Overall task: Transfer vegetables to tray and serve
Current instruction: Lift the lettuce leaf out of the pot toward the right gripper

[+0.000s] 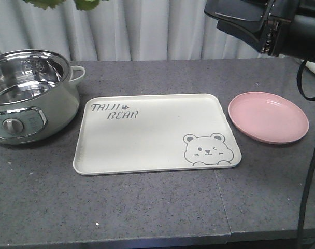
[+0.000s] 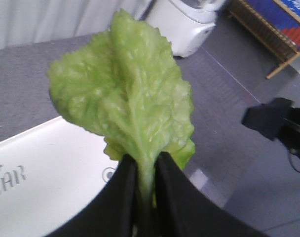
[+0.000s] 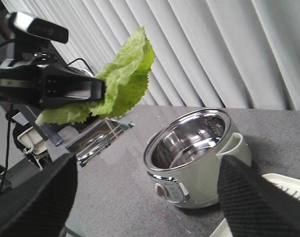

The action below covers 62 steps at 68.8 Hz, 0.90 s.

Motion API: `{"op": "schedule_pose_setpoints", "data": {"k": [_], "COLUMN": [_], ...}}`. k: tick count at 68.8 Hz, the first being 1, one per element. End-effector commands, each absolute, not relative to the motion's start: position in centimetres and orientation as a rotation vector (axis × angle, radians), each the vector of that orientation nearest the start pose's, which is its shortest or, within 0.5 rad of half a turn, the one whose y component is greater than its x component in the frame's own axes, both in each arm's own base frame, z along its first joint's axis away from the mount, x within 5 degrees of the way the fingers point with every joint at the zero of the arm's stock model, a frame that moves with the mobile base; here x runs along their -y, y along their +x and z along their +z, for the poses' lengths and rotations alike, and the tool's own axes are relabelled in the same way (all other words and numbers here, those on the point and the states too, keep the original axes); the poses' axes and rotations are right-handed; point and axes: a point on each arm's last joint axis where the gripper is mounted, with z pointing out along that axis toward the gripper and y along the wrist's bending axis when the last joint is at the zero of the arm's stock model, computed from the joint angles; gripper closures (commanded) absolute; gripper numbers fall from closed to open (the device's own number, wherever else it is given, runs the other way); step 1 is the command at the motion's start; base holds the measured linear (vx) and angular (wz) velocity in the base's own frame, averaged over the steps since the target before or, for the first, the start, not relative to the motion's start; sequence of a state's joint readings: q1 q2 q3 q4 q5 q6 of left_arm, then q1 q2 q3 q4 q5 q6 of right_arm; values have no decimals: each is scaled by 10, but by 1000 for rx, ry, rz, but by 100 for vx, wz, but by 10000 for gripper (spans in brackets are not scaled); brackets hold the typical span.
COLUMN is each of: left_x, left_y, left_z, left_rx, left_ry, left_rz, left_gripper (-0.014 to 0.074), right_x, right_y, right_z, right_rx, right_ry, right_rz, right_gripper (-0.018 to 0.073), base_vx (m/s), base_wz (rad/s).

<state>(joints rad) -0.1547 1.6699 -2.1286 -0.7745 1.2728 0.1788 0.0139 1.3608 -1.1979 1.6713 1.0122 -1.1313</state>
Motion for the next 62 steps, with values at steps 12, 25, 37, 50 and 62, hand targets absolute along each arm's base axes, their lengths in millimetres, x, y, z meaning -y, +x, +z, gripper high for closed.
{"op": "schedule_pose_setpoints", "data": {"k": [12,25,37,50,62], "left_x": [157,184,199,214,219], "left_y": [274,267,267,265,262], "left_z": [532,527,518,513,514], "left_rx": [-1960,-1942,-1965,-1967,-1939], "left_ry": [676,777,827,867,887], "left_rz": [-1063,-1099,-1105,-1134,-1143], "left_gripper": [603,603,603,603,603], "right_x": [-78,-78,-78,-78,-79], "right_y": [270,270,270,270,268], "right_z": [444,444,444,444,444], "right_rx": [-1460,-1462,-1463,-1464,-1461], "right_ry": [-342,-336,-334,-336,-351], "right_rz": [1325,1320,1324,1335,1353], "right_gripper": [0,0,0,2,174], "base_vx": [0,0,0,0,0], "base_wz": [0,0,0,0,0]}}
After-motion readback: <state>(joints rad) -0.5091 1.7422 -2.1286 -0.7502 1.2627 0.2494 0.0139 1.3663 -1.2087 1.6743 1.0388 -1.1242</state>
